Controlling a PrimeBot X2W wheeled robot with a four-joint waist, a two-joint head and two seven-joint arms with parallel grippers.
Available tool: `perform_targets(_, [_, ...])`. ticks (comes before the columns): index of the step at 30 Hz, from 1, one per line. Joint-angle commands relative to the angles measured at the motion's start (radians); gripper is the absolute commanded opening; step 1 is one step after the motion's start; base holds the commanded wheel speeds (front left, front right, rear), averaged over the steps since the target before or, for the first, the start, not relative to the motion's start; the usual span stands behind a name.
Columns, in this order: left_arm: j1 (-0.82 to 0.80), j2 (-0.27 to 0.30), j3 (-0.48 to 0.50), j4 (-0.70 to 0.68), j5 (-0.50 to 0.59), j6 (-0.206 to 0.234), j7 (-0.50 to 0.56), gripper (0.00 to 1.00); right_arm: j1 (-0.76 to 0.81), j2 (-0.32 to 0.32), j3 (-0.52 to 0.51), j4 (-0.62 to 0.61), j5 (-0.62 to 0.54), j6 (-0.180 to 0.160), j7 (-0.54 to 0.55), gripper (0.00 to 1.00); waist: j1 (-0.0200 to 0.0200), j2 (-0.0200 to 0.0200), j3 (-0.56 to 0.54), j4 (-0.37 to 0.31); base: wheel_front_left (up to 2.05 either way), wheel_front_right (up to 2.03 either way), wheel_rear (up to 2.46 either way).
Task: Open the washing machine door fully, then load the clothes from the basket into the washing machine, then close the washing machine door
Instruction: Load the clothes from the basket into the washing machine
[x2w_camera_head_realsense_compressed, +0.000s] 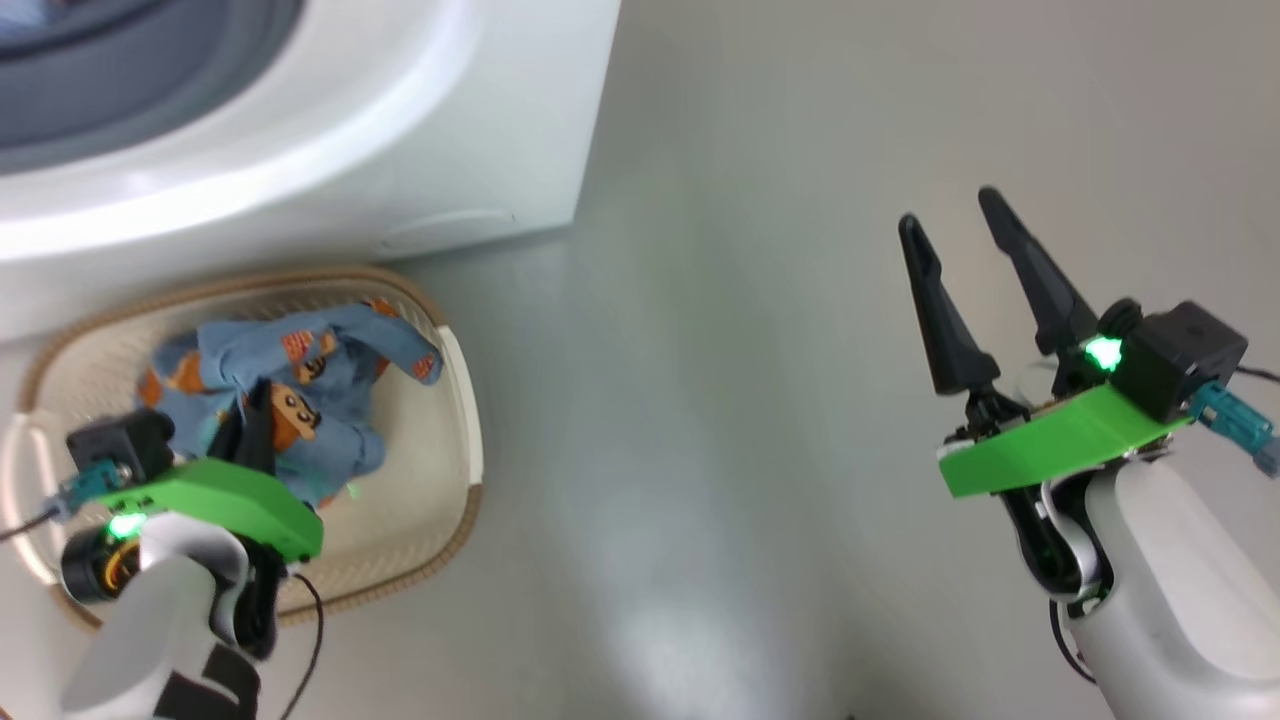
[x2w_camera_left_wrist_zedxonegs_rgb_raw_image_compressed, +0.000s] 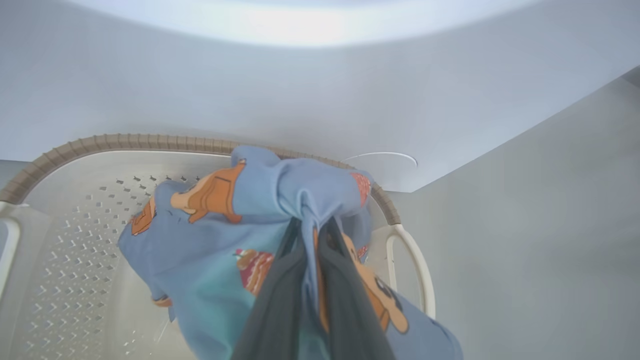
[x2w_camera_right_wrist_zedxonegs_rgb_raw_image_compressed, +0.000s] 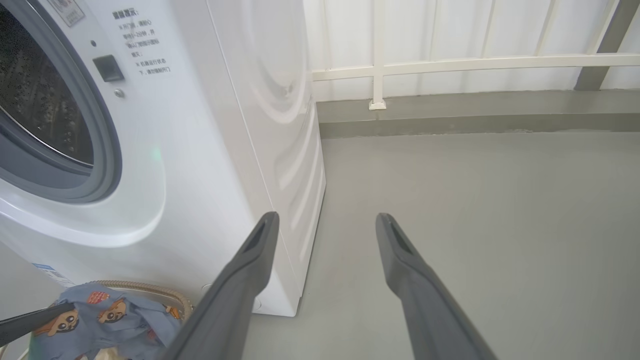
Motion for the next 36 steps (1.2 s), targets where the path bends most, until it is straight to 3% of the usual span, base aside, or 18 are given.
perform_targets(1, [0.045, 0.04, 0.013, -0.04, -0.014, -0.003, -0.012, 0.0, 0.045, -0.011, 0.011, -0.013, 0.006, 0.004, -0.008, 1.0, 0.0002, 0.0, -0.119, 0.036, 0.0, 0.0, 0.0])
perform_targets(10, [0.195, 0.052, 0.057, -0.317, 0.016, -0.004, -0.015, 0.0, 0.123, -0.032, 0.004, 0.011, 0.013, 0.004, -0.008, 1.0, 0.0002, 0.0, -0.279, 0.078, 0.0, 0.0, 0.0])
perform_targets(21, [0.339, -0.002, 0.145, -0.623, 0.15, 0.008, -0.015, 0.0, 0.189, -0.053, 0.008, 0.023, 0.023, 0.004, -0.008, 1.0, 0.0002, 0.0, -0.396, 0.104, 0.0, 0.0, 0.0])
perform_targets(36, [0.318, -0.026, 0.234, -0.725, 0.219, 0.038, -0.015, 0.0, 0.202, -0.074, 0.017, 0.011, 0.029, 0.004, -0.008, 1.0, 0.0002, 0.0, -0.396, 0.076, 0.0, 0.0, 0.0])
